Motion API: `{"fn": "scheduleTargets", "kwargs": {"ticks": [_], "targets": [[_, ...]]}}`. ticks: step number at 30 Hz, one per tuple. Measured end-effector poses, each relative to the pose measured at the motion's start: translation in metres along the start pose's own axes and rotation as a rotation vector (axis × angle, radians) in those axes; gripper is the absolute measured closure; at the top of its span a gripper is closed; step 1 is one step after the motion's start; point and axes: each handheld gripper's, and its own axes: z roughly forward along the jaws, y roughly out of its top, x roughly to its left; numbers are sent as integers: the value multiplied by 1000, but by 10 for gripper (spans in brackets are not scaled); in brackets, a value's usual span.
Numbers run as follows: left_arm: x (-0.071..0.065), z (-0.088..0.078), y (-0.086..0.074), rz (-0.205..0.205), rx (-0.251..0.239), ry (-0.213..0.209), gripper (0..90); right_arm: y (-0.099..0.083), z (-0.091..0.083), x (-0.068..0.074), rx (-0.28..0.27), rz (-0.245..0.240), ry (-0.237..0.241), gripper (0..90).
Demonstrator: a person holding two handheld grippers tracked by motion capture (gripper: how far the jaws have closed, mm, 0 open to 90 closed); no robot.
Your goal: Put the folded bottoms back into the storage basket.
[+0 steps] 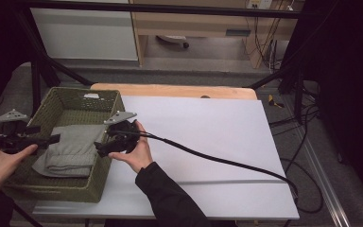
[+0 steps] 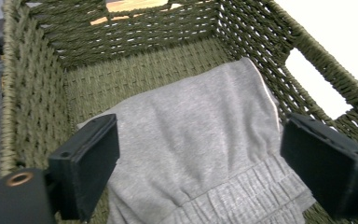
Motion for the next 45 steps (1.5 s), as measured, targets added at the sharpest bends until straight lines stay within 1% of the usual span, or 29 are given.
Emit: {"fn": "scheduleTargets", "kwargs": {"ticks": [3,5,7,13,16,20,22,27,34,41,45], "targets": [[-4,0,0,-1,-6,-9,82,-4,-7,-7,8,4,-1,46],[-6,2,0,-5,-9,-23,71,-8,-11,-11,15,8,-10,44],[-9,2,1,-3,-10,-29,63,-12,-16,-15,22,8,-16,43],[-21,5,3,19,-10,-57,49,-21,-31,-27,26,16,-30,34],[-26,6,4,28,-7,-62,42,-25,-39,-33,27,18,-36,32],[-33,7,6,39,-17,-71,33,-31,-49,-41,33,29,-38,35],[-37,8,7,44,-17,-77,31,-35,-54,-45,37,27,-42,34],[-44,12,8,59,-6,-92,26,-45,-66,-58,42,50,-56,33],[-56,17,10,79,-10,-118,26,-57,-84,-75,40,76,-77,31],[-73,25,12,104,-12,-142,26,-70,-103,-92,38,104,-102,27],[-82,30,14,115,-10,-156,26,-77,-113,-100,35,107,-107,20]]}}
